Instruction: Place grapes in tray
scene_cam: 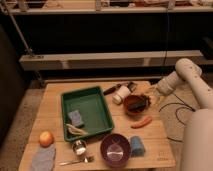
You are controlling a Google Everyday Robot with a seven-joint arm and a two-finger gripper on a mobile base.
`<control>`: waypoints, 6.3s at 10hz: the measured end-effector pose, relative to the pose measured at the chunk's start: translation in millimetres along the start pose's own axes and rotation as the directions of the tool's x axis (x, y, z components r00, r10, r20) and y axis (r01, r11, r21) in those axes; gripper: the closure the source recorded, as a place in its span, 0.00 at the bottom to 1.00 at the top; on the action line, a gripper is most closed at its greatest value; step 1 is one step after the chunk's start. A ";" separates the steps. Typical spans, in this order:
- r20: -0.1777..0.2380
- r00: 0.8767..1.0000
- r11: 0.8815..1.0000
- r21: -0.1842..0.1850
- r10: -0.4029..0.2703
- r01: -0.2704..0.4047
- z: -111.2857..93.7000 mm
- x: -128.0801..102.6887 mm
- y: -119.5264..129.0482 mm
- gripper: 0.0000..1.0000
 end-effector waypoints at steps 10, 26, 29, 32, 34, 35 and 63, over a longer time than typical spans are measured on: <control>-0.003 0.999 0.999 -0.035 0.039 -0.039 26.7 14.4 -9.1 0.35; -0.014 0.995 0.993 -0.052 0.101 -0.102 52.5 30.5 -2.4 0.35; -0.009 0.993 0.992 -0.044 0.115 -0.116 51.0 33.5 -3.5 0.37; -0.007 0.993 0.992 -0.046 0.116 -0.116 51.5 35.5 -3.8 0.66; -0.006 0.993 0.992 -0.046 0.115 -0.115 50.6 35.8 -4.8 0.84; -0.005 0.994 0.992 -0.047 0.113 -0.113 50.2 35.5 -5.7 0.95; 0.145 0.844 0.849 0.220 -0.516 0.481 -69.3 -254.1 -91.0 1.00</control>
